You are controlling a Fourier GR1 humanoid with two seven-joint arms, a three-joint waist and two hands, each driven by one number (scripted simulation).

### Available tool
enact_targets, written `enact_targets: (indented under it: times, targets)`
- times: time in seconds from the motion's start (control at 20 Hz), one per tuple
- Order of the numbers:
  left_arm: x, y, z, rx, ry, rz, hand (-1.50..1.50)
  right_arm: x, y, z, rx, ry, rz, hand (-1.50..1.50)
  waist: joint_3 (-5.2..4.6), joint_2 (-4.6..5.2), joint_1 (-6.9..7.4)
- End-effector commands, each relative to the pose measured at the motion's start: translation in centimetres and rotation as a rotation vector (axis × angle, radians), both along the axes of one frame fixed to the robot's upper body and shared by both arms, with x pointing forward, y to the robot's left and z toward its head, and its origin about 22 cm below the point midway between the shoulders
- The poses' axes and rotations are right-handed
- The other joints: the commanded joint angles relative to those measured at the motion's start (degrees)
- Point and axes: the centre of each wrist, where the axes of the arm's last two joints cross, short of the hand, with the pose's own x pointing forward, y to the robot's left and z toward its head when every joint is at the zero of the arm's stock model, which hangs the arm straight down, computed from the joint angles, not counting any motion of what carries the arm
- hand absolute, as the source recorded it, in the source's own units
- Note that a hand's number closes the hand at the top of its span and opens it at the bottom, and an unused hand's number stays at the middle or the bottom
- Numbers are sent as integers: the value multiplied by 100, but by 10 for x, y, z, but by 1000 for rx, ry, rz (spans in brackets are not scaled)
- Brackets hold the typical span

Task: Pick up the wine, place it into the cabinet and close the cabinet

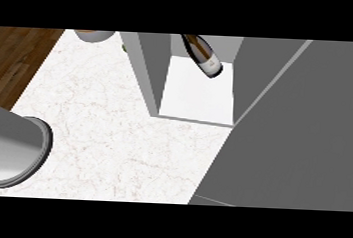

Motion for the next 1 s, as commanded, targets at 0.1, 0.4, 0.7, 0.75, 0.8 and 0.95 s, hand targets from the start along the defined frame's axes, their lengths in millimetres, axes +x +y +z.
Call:
enact_targets:
  times: [0.1,0.4,0.7,0.75,0.8,0.95]
  targets:
    - [7,1,5,-2,-23,-16,150,18,33,0,81,41,-98,150,-18,66,77]
    - [8,0,7,-4,-27,-41,150,29,25,-2,65,36,-162,150,-22,128,198]
    - [8,-6,4,-13,-24,-67,150,46,20,4,50,-24,-194,150,-27,197,399]
    - [10,-5,6,-10,-28,-70,150,49,20,5,46,-33,-198,150,-25,204,431]
    - [11,-4,6,-11,-26,-71,150,53,18,7,48,-41,-211,150,-29,233,421]
    - [14,-7,9,-19,-41,-95,150,71,19,12,34,-71,-246,150,-26,229,563]
